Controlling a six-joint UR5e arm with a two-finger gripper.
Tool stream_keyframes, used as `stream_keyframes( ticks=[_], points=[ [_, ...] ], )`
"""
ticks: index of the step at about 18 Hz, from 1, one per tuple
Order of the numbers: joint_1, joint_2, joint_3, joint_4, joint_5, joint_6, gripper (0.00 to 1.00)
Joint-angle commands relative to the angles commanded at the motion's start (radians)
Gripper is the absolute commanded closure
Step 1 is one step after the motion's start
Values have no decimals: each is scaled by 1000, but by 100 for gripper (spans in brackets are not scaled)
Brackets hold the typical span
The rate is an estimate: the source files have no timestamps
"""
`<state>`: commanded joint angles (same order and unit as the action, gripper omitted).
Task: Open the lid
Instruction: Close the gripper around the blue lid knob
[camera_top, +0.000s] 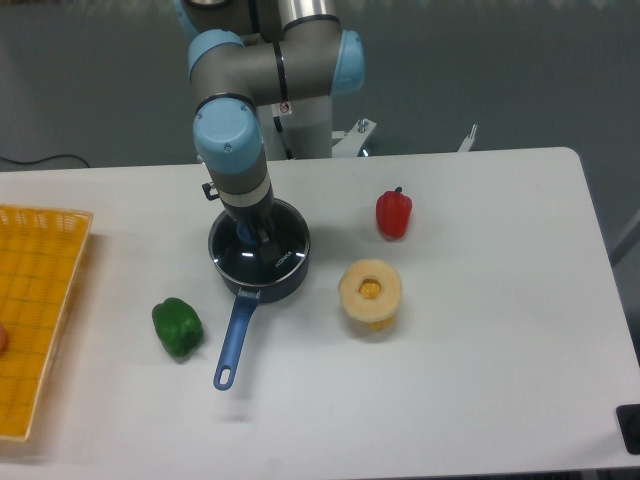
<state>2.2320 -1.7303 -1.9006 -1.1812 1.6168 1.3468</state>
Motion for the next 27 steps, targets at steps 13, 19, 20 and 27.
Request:
stream_keyframes(
  ticks=[13,19,20,27],
  points=[
    [-5,-9,3,-3,11,-21,18],
    [-5,-9,14,-5,11,-25,18],
    [-5,-11,14,-5,11,-26,19],
    [-5,-11,14,-8,12,-26,32]
  ],
)
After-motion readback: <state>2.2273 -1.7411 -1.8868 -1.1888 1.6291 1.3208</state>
